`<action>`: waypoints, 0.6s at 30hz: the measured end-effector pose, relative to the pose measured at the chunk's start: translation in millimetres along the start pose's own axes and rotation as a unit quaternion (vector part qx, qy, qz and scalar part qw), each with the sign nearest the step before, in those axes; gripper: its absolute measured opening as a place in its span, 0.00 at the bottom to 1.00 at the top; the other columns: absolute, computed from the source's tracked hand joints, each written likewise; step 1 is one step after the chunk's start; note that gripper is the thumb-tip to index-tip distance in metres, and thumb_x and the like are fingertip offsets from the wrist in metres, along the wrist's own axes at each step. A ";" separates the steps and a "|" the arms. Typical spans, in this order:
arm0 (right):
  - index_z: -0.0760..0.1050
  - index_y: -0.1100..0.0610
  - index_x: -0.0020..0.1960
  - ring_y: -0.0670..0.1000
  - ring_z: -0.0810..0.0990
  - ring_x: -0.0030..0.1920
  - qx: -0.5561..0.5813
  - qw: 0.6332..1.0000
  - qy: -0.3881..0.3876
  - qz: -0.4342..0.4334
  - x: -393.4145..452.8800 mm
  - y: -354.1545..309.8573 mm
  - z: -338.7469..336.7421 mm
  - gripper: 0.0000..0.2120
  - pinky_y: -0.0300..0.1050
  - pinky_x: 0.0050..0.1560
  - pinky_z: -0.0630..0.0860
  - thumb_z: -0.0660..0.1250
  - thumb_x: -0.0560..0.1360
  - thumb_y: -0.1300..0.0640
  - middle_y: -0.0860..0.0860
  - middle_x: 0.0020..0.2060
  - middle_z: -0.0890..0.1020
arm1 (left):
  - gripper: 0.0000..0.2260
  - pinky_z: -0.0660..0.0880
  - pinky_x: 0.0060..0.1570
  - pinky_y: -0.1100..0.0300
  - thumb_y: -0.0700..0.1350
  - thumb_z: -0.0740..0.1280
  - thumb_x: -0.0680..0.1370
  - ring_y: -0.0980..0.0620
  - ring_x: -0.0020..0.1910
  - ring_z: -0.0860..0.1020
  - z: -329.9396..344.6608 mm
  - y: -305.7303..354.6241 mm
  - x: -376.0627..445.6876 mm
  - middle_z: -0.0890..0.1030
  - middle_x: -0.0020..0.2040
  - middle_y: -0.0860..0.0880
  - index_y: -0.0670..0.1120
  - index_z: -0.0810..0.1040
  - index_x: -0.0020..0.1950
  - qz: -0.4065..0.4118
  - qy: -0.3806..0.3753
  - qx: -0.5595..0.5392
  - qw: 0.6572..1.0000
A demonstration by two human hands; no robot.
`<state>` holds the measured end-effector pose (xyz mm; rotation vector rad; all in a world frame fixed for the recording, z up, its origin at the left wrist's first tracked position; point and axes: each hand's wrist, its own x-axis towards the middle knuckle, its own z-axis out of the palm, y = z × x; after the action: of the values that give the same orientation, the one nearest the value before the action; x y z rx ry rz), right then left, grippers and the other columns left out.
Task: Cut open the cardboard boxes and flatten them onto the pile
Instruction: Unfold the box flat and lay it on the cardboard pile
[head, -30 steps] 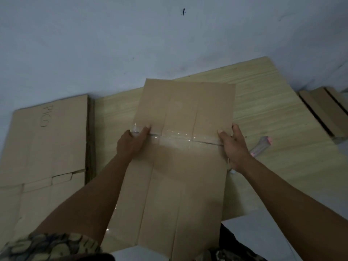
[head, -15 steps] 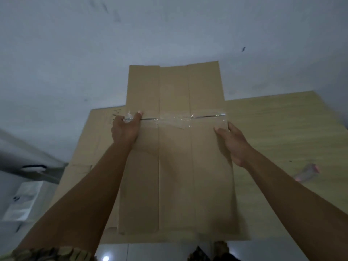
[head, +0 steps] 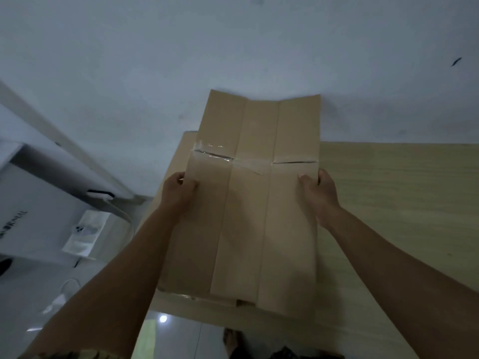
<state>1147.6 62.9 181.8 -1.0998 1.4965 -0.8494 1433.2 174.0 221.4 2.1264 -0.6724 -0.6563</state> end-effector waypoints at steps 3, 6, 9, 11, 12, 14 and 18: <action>0.76 0.55 0.51 0.54 0.79 0.43 -0.003 1.000 0.003 0.011 -10.1 8.0 42.8 0.09 0.47 0.44 0.76 0.67 0.77 0.50 0.52 0.46 0.82 | 0.09 0.80 0.53 0.47 0.45 0.69 0.76 0.46 0.48 0.80 -20.6 -25.1 26.4 0.81 0.47 0.49 0.49 0.80 0.55 -0.007 -0.005 0.005 1.000; 0.75 0.58 0.56 0.52 0.77 0.42 0.005 1.000 -0.001 0.020 -22.0 11.9 88.7 0.07 0.45 0.41 0.72 0.64 0.81 0.56 0.51 0.43 0.79 | 0.11 0.80 0.52 0.48 0.43 0.68 0.77 0.47 0.47 0.79 -47.0 -53.6 55.7 0.80 0.46 0.50 0.44 0.81 0.60 -0.004 -0.009 0.014 1.000; 0.75 0.58 0.57 0.58 0.80 0.47 -0.032 0.999 0.006 0.026 -28.6 14.2 133.2 0.08 0.52 0.49 0.78 0.64 0.79 0.57 0.54 0.45 0.81 | 0.14 0.81 0.53 0.45 0.43 0.67 0.78 0.44 0.50 0.80 -72.0 -78.5 85.7 0.81 0.49 0.47 0.43 0.81 0.62 -0.010 -0.021 0.037 0.999; 0.75 0.56 0.58 0.59 0.81 0.51 -0.076 0.996 0.004 0.037 -31.8 16.8 155.9 0.10 0.54 0.52 0.78 0.64 0.78 0.57 0.55 0.48 0.82 | 0.14 0.81 0.52 0.46 0.43 0.66 0.77 0.44 0.50 0.80 -83.9 -92.7 104.2 0.82 0.52 0.45 0.43 0.81 0.62 -0.018 -0.024 0.049 0.998; 0.74 0.56 0.60 0.59 0.81 0.52 -0.100 0.994 0.008 0.039 -33.9 18.3 165.1 0.11 0.53 0.52 0.77 0.64 0.78 0.57 0.55 0.50 0.83 | 0.15 0.80 0.52 0.47 0.43 0.66 0.77 0.44 0.50 0.80 -87.8 -99.3 112.8 0.83 0.53 0.45 0.43 0.81 0.62 -0.020 -0.025 0.053 0.998; 0.73 0.55 0.64 0.60 0.80 0.55 -0.154 0.987 0.028 0.037 -37.5 22.9 178.9 0.16 0.53 0.55 0.76 0.63 0.78 0.55 0.57 0.53 0.82 | 0.15 0.78 0.50 0.51 0.43 0.66 0.77 0.45 0.51 0.80 -89.7 -110.8 125.5 0.82 0.54 0.46 0.44 0.80 0.63 -0.026 -0.035 0.067 0.997; 0.66 0.53 0.75 0.63 0.76 0.64 -0.243 0.967 0.064 0.050 -40.0 37.4 194.4 0.23 0.57 0.63 0.72 0.62 0.80 0.50 0.61 0.62 0.79 | 0.14 0.76 0.52 0.50 0.47 0.66 0.78 0.41 0.53 0.80 -80.3 -137.1 137.6 0.83 0.54 0.43 0.43 0.81 0.60 -0.030 -0.049 0.112 0.992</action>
<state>1331.6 120.0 121.0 -1.3255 1.9132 -0.4983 1617.8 201.4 124.5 2.3416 -0.7686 -0.7517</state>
